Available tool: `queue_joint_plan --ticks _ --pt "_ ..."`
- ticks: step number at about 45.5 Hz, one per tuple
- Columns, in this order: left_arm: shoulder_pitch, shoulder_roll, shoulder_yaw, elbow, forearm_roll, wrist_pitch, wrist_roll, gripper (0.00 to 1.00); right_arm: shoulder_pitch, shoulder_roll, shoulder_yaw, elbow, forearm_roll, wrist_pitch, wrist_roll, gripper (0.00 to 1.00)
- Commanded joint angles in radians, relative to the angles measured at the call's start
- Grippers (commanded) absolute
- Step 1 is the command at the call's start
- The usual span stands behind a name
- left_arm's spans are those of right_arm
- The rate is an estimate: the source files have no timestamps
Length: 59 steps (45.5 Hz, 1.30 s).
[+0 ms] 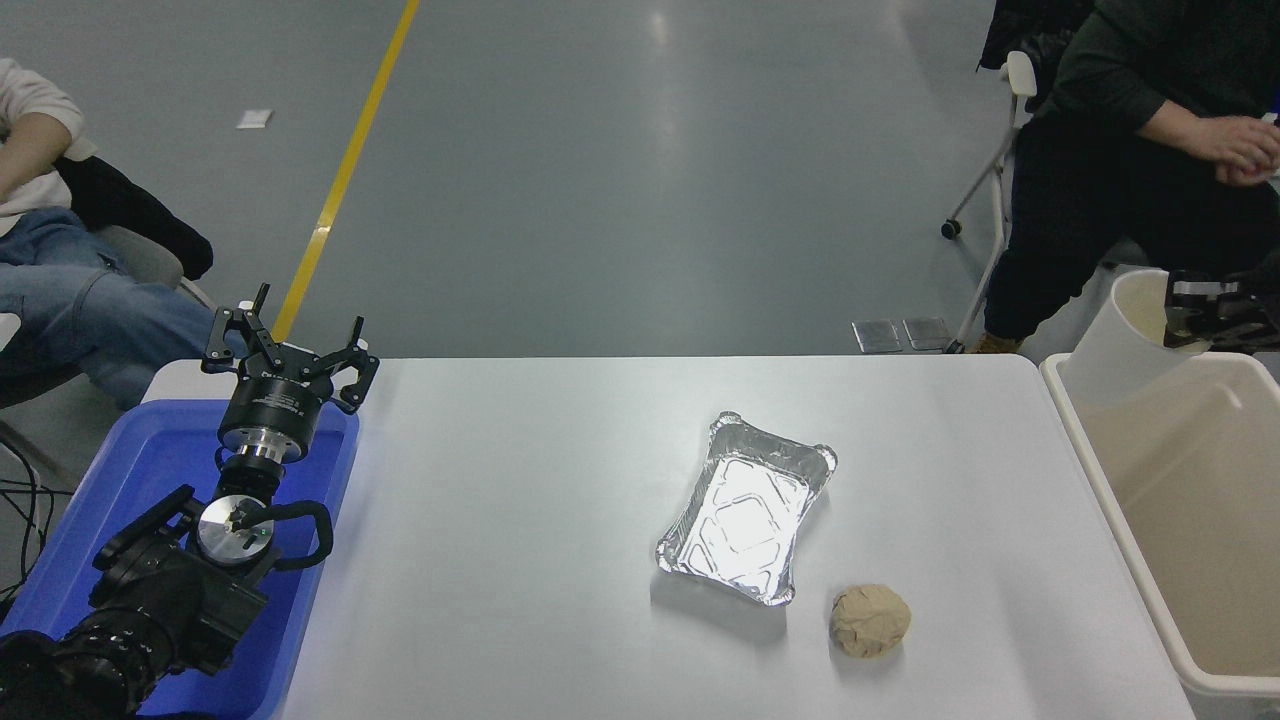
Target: Pick up paper cup place in dustbin
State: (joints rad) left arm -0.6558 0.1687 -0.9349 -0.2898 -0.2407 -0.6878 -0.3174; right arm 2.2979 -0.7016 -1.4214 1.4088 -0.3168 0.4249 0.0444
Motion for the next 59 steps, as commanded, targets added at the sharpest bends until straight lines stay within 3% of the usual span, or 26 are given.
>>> queue_joint_plan --ticks 1,14,32,44,59 --pt "-0.001 0.000 -0.001 0.000 0.000 0.001 0.000 0.99 0.031 -0.015 -0.013 -0.007 -0.015 0.020 0.000 0.00" --pt "0.001 0.000 0.001 0.000 0.000 0.001 0.000 0.99 -0.345 -0.091 0.113 -0.424 0.036 -0.103 0.000 0.00" --pt "0.001 0.000 0.001 0.000 0.000 0.001 0.000 0.99 -1.005 -0.088 0.278 -0.830 0.459 -0.460 -0.009 0.00" --pt "0.001 0.000 0.001 0.000 0.000 0.001 0.000 0.99 -1.302 -0.033 0.579 -0.976 0.501 -0.620 -0.011 0.00" --pt "-0.001 0.000 -0.001 0.000 0.000 0.001 0.000 0.99 -1.583 0.168 0.765 -1.234 0.495 -0.689 -0.011 0.00"
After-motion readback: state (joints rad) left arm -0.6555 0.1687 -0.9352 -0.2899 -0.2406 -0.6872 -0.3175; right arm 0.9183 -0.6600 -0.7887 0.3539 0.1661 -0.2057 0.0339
